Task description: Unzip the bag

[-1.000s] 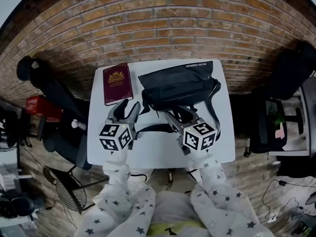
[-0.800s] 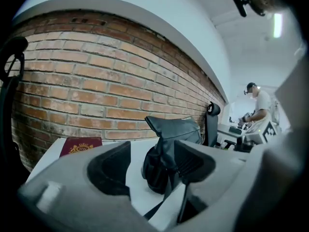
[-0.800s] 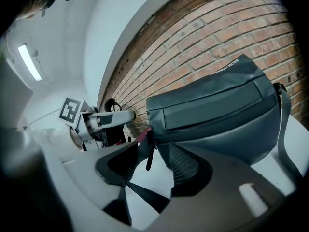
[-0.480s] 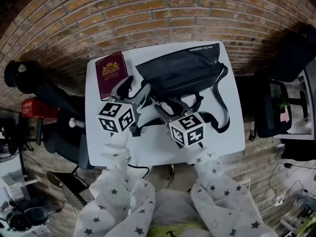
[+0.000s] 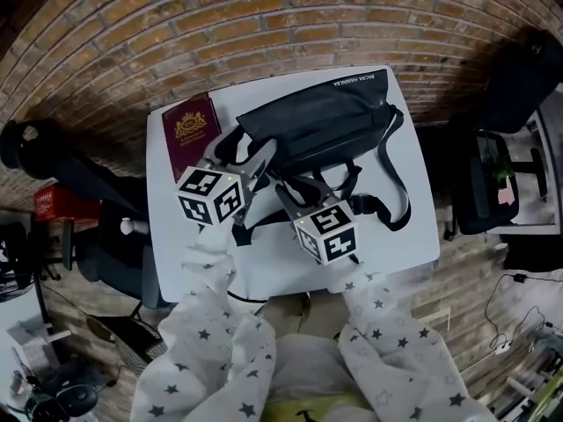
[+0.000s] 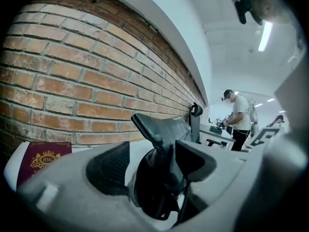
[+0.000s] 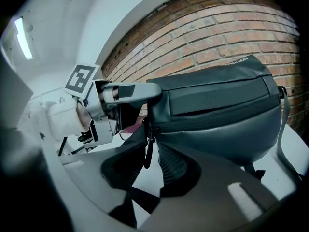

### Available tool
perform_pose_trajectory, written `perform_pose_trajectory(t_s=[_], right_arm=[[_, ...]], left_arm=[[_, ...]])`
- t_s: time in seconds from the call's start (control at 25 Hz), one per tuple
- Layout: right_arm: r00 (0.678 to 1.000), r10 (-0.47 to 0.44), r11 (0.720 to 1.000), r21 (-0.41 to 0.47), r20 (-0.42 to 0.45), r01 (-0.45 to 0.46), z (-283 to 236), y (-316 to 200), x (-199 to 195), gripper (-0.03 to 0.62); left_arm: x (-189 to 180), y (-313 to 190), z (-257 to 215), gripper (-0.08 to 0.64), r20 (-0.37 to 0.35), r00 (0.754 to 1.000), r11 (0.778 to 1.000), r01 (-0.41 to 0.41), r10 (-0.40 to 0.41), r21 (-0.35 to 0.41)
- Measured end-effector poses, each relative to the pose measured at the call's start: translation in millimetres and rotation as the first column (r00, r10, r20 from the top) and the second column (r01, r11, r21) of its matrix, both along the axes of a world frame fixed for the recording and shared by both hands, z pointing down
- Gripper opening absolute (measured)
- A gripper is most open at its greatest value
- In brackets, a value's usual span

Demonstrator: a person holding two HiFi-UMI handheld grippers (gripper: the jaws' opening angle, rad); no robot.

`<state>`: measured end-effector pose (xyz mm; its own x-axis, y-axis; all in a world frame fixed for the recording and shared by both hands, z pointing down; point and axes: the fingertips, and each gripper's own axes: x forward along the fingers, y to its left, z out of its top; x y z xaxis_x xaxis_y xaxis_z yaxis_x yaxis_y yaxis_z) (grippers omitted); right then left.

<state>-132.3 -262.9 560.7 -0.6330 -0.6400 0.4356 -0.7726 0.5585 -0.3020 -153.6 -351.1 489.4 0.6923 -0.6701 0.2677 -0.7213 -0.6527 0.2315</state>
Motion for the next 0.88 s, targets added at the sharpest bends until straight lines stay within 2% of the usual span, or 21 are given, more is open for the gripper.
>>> perform_pose_trajectory(t_s=[0.16, 0.32, 0.48, 0.88], right_arm=[[1.000, 0.010, 1.000, 0.004, -0.014, -0.010, -0.3, -0.3, 0.5, 0.062], [1.000, 0.014, 1.000, 0.007, -0.018, -0.014, -0.9, 0.4, 2.2, 0.025], [1.000, 0.006, 1.000, 0.005, -0.006, -0.006, -2.1, 1.1, 3.9, 0.023], [1.000, 0.020, 1.000, -0.007, -0.006, -0.020, -5.3, -2.9, 14.4, 0.021]], left_arm=[[3.6, -2.4, 1.4, 0.283, -0.001, 1.000, 1.000, -0.014, 0.014, 0.000], [8.8, 0.8, 0.6, 0.233, 0.003, 0.999, 0.999, -0.046, 0.046, 0.014], [16.4, 5.1, 0.3, 0.150, 0.020, 0.997, 0.996, -0.081, 0.081, 0.034], [15.9, 6.3, 1.9, 0.132, 0.025, 0.996, 0.996, -0.084, 0.083, 0.034]])
